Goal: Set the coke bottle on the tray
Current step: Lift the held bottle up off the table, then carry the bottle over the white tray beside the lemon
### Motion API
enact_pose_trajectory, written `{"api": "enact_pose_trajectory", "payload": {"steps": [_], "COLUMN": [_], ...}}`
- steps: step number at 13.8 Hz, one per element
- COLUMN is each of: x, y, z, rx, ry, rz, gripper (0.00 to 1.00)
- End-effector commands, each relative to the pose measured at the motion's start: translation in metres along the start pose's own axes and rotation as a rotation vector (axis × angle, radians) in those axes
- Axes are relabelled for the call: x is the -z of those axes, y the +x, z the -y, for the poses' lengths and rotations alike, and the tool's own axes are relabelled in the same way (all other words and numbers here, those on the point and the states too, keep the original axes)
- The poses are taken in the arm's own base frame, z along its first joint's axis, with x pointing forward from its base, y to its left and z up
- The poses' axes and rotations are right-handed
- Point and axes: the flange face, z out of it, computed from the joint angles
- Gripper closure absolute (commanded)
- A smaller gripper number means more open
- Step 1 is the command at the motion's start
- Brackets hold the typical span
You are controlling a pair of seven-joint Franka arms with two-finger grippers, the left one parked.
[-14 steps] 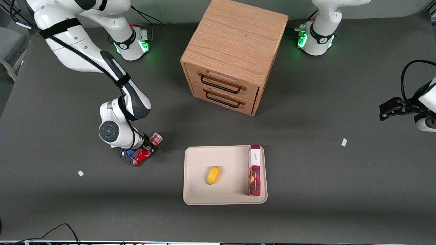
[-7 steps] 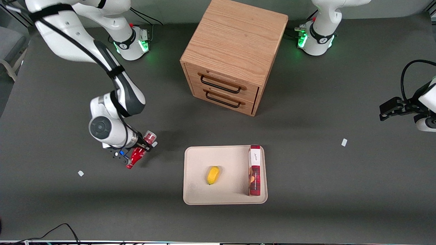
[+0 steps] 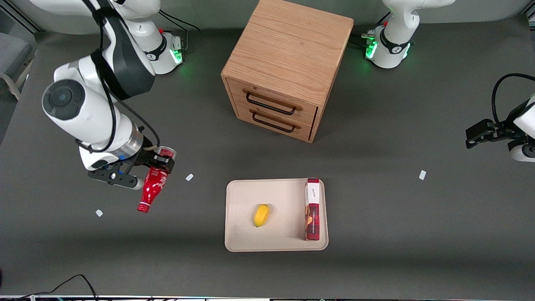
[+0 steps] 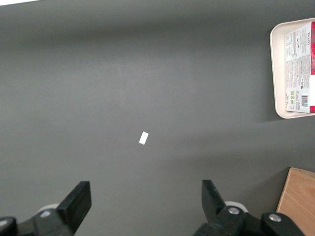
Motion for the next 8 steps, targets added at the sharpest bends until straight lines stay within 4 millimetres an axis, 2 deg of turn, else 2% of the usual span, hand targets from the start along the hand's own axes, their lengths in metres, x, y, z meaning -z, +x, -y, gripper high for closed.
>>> {"api": "enact_pose_trajectory", "payload": {"steps": [1,3,5,8], "x": [-0.055,-0.118,-0.17,-0.232], "y": [0.032,0.041,0.047,0.045], "z": [0.042,0.068,0.081,0.091], "rx": [0.055,0.061,0.039,0.022], "ry": [0.079,0.136,0.194,0.219], "rz": [0.087,0.107,0.084,0.062], "gripper": [1.0,1.0,1.0,1.0]}}
